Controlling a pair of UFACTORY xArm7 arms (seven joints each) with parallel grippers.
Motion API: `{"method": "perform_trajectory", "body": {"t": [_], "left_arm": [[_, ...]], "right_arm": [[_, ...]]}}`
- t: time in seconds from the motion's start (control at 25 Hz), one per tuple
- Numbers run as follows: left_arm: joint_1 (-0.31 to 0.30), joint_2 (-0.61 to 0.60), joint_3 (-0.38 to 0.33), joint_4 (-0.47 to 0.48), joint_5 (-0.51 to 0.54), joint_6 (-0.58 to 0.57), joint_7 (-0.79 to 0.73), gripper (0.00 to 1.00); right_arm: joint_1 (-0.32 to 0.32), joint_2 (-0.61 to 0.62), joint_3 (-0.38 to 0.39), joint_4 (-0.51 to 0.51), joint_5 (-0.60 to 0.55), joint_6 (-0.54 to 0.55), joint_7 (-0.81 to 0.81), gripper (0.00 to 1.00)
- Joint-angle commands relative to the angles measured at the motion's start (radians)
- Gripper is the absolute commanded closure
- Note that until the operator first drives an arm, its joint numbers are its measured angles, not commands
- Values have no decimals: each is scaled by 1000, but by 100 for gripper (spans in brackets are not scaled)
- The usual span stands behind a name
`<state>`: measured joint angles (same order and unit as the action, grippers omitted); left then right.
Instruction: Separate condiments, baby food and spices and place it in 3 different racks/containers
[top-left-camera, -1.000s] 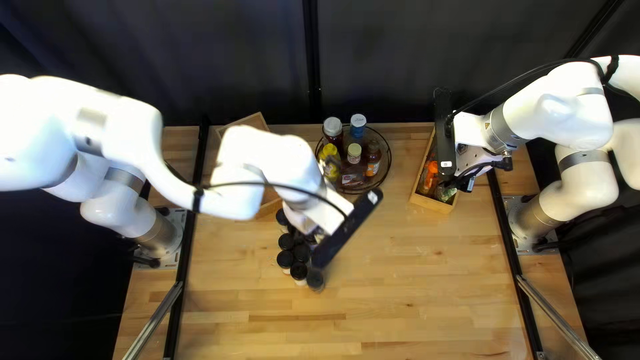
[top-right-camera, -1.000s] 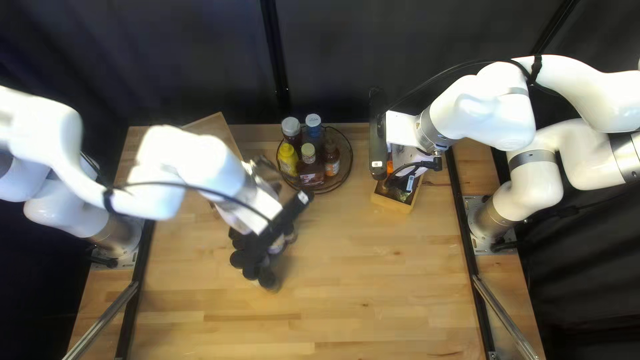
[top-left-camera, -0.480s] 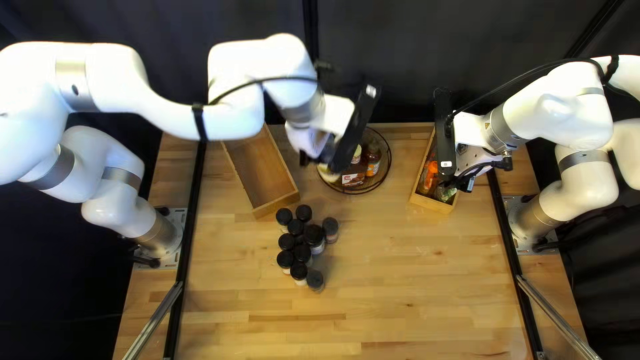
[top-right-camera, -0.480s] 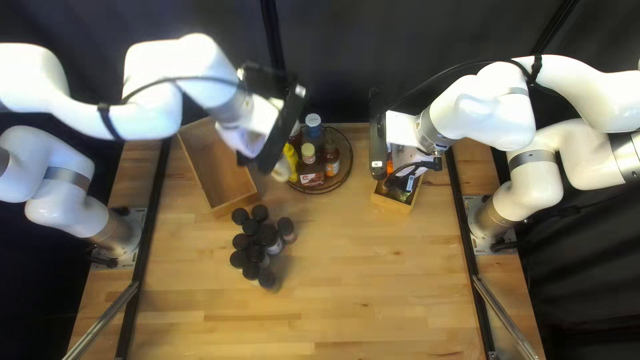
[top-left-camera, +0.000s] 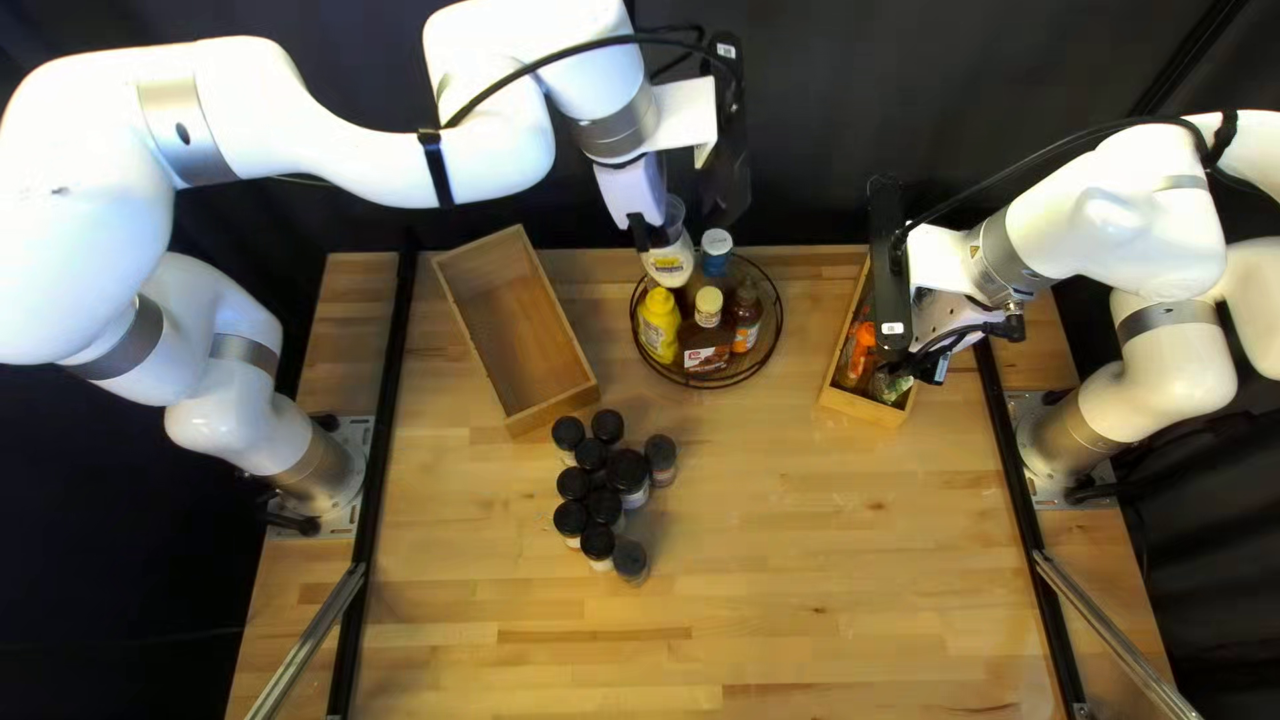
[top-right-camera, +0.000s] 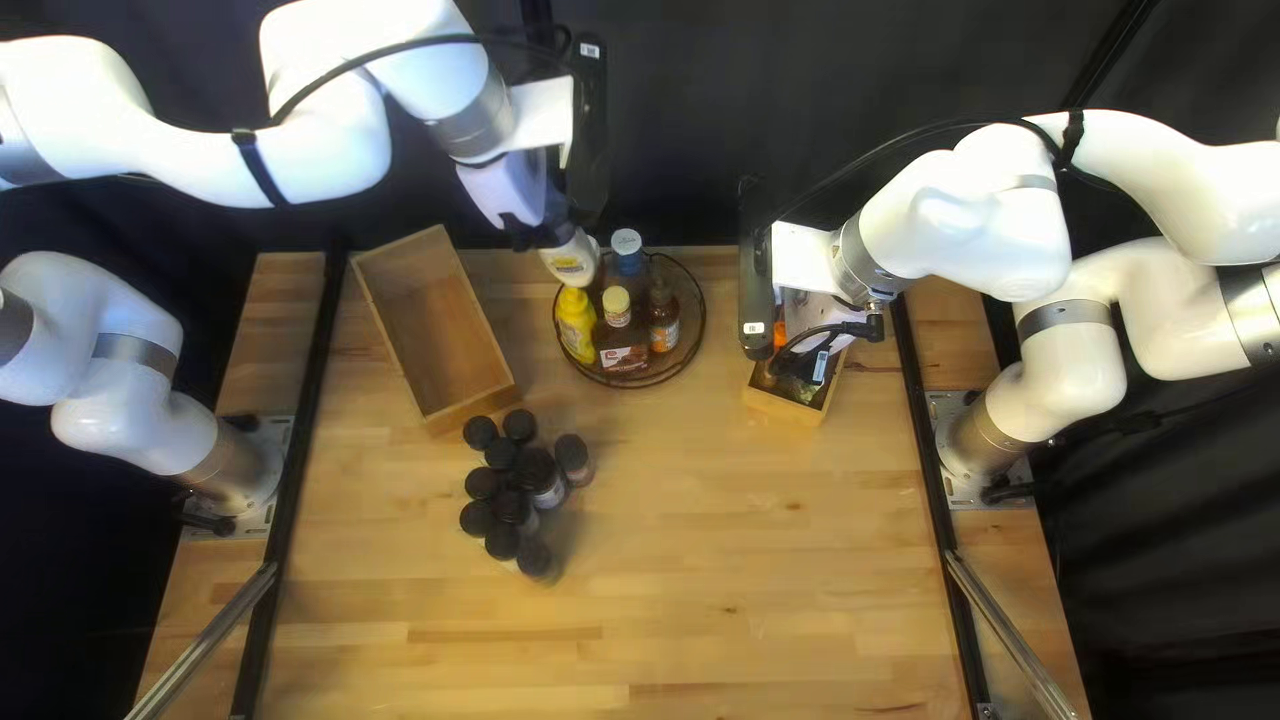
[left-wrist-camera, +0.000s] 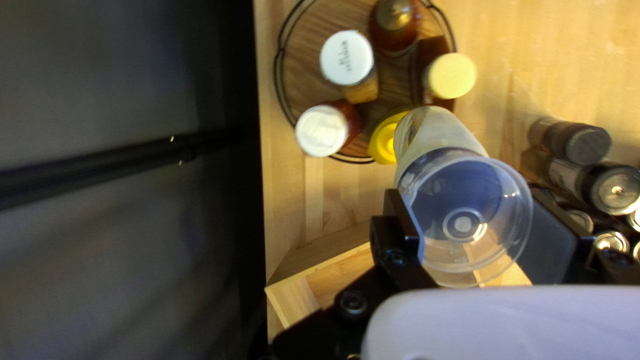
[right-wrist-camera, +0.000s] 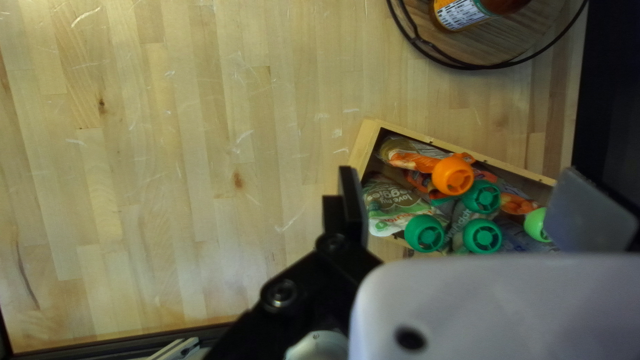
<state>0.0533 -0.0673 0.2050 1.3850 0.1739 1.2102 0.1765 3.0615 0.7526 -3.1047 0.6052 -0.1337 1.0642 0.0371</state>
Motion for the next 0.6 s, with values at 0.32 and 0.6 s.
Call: {"method": "perform_trajectory", "body": {"t": [0.32,0.6], "left_arm": [[13,93,13,16,-48,-64,-12,100],[18,124,16,13,-66,-87,-7,100]], "right_arm": [[0,0,0,0,0,0,0,0],[0,0,0,0,0,0,0,0]]}}
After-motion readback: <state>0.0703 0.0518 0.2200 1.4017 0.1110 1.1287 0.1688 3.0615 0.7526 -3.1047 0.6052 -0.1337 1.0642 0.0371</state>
